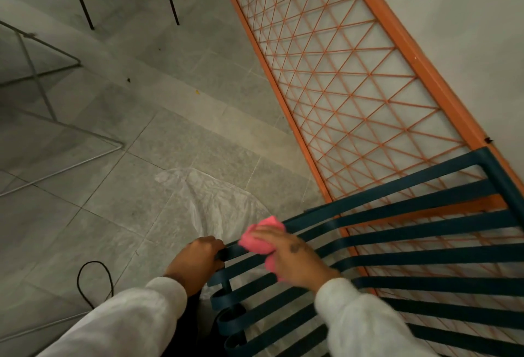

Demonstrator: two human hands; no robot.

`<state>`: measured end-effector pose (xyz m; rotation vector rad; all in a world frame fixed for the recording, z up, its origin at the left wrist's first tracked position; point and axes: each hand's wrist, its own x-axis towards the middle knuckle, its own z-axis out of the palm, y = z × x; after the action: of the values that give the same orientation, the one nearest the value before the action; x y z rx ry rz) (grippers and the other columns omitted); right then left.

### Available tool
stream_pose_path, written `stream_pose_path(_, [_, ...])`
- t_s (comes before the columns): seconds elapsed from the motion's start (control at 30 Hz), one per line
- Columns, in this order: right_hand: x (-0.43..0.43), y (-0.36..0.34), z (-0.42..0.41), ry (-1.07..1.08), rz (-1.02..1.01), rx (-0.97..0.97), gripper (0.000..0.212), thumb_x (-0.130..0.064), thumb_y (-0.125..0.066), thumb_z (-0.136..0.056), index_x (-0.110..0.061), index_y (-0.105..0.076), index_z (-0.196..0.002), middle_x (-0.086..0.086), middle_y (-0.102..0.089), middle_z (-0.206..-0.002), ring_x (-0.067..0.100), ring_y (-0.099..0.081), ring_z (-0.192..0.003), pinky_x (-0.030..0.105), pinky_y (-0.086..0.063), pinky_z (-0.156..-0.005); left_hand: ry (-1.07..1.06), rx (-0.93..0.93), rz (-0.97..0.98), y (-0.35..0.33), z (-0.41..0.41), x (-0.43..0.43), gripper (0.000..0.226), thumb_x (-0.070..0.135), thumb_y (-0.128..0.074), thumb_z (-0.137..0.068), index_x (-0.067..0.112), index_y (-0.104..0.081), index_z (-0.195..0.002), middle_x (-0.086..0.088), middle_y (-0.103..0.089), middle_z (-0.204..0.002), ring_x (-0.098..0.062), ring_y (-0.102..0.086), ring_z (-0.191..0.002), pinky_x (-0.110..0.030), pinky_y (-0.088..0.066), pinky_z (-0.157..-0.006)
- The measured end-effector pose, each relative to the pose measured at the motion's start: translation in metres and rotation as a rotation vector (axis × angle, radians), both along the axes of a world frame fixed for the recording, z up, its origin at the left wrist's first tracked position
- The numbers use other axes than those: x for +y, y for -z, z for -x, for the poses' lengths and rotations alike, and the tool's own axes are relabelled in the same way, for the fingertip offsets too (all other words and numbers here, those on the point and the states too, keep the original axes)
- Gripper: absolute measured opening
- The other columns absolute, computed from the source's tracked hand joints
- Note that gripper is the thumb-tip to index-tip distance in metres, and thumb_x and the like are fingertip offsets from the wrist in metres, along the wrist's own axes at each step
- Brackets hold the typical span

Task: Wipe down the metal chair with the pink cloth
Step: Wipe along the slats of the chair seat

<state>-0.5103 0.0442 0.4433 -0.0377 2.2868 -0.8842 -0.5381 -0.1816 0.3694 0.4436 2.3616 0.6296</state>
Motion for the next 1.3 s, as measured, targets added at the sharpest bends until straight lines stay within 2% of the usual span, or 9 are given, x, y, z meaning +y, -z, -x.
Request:
stream_pose_path(0.1, [0.057, -0.001, 0.012, 0.256, -0.132, -0.049, 0.065, 0.002, -0.055, -0.090, -0.043, -0.044, -0.136, -0.007, -0.046, -0.132, 0.013, -0.059, -0.101, 0.033, -0.060, -0.080, 0.009, 0.007, -0.007, 0.001, -0.001, 0.001, 0.026, 0.024, -0.058, -0.089, 0.016, -0.064, -0.113, -0.003, -0.062, -0.109, -0.021, -0.060, -0.099, -0.027, -0.047, -0.085])
stream_pose_path(0.23, [0.060, 0.009, 0.023, 0.242, -0.463, 0.102, 0.055, -0.002, -0.059, -0.090, -0.025, -0.047, -0.139, 0.002, -0.052, -0.136, 0.023, -0.055, -0.119, 0.039, -0.046, -0.105, 0.017, 0.012, -0.002, 0.002, -0.002, -0.001, 0.027, 0.025, -0.057, -0.090, 0.016, -0.063, -0.116, -0.004, -0.061, -0.111, -0.022, -0.059, -0.101, -0.029, -0.047, -0.087])
stream_pose_path(0.4, [-0.034, 0.026, -0.015, 0.212, -0.273, 0.253, 0.047, -0.004, -0.056, -0.092, -0.027, -0.049, -0.131, -0.004, -0.051, -0.134, 0.015, -0.054, -0.119, 0.021, -0.044, -0.099, 0.027, 0.025, 0.007, 0.002, -0.002, 0.000, 0.026, 0.026, -0.058, -0.089, 0.016, -0.063, -0.112, -0.003, -0.062, -0.108, -0.021, -0.060, -0.099, -0.027, -0.045, -0.082])
stream_pose_path(0.57, [-0.040, 0.027, -0.025, -0.049, -0.078, 0.264, 0.065, 0.000, -0.056, -0.091, -0.032, -0.041, -0.146, -0.016, -0.031, -0.155, 0.000, -0.027, -0.139, 0.006, -0.006, -0.107, 0.037, 0.023, 0.011, 0.002, 0.001, 0.000, 0.023, 0.025, -0.060, -0.088, 0.014, -0.065, -0.106, -0.006, -0.063, -0.105, -0.023, -0.061, -0.096, -0.026, -0.042, -0.075])
stream_pose_path(0.67, [0.011, 0.026, -0.013, -0.047, -0.078, 0.225, 0.067, 0.001, -0.059, -0.090, -0.038, -0.043, -0.142, -0.015, -0.039, -0.151, 0.001, -0.033, -0.138, 0.015, -0.011, -0.117, 0.035, 0.012, 0.004, 0.002, 0.002, 0.000, 0.026, 0.025, -0.060, -0.088, 0.015, -0.064, -0.112, -0.005, -0.062, -0.107, -0.023, -0.061, -0.098, -0.028, -0.045, -0.080])
stream_pose_path(0.8, [0.076, 0.012, -0.008, 0.617, -0.066, 0.199, 0.056, -0.003, -0.054, -0.094, -0.048, -0.052, -0.127, -0.002, -0.057, -0.130, 0.013, -0.058, -0.104, 0.034, -0.050, -0.094, 0.038, 0.005, 0.006, 0.002, 0.003, -0.001, 0.025, 0.027, -0.059, -0.088, 0.016, -0.064, -0.111, -0.004, -0.062, -0.106, -0.023, -0.061, -0.096, -0.030, -0.048, -0.082])
stream_pose_path(0.87, [0.098, 0.005, -0.013, 1.025, -0.007, 0.175, 0.051, -0.007, -0.057, -0.094, -0.041, -0.051, -0.132, -0.004, -0.052, -0.129, 0.013, -0.056, -0.100, 0.031, -0.052, -0.080, 0.047, -0.015, 0.019, 0.001, 0.005, 0.000, 0.024, 0.027, -0.059, -0.088, 0.017, -0.064, -0.108, -0.003, -0.062, -0.105, -0.022, -0.061, -0.094, -0.030, -0.049, -0.081])
stream_pose_path(1.0, [0.120, 0.002, -0.022, 1.460, 0.185, 0.090, 0.060, -0.020, -0.070, -0.088, -0.044, -0.046, -0.137, -0.003, -0.057, -0.131, 0.024, -0.063, -0.105, 0.050, -0.054, -0.087, 0.042, -0.040, -0.010, -0.004, 0.015, 0.003, 0.025, 0.027, -0.063, -0.085, 0.021, -0.066, -0.109, 0.000, -0.064, -0.104, -0.020, -0.062, -0.093, -0.031, -0.051, -0.083])
stream_pose_path(1.3, [-0.023, 0.022, -0.031, 1.610, 0.760, -0.272, 0.033, -0.015, -0.050, -0.100, -0.025, -0.055, -0.131, 0.011, -0.074, -0.107, 0.021, -0.074, -0.071, 0.035, -0.058, -0.057, 0.092, -0.057, -0.019, -0.009, 0.019, 0.004, 0.021, 0.028, -0.066, -0.084, 0.020, -0.067, -0.104, -0.001, -0.067, -0.099, -0.019, -0.063, -0.088, -0.035, -0.053, -0.082])
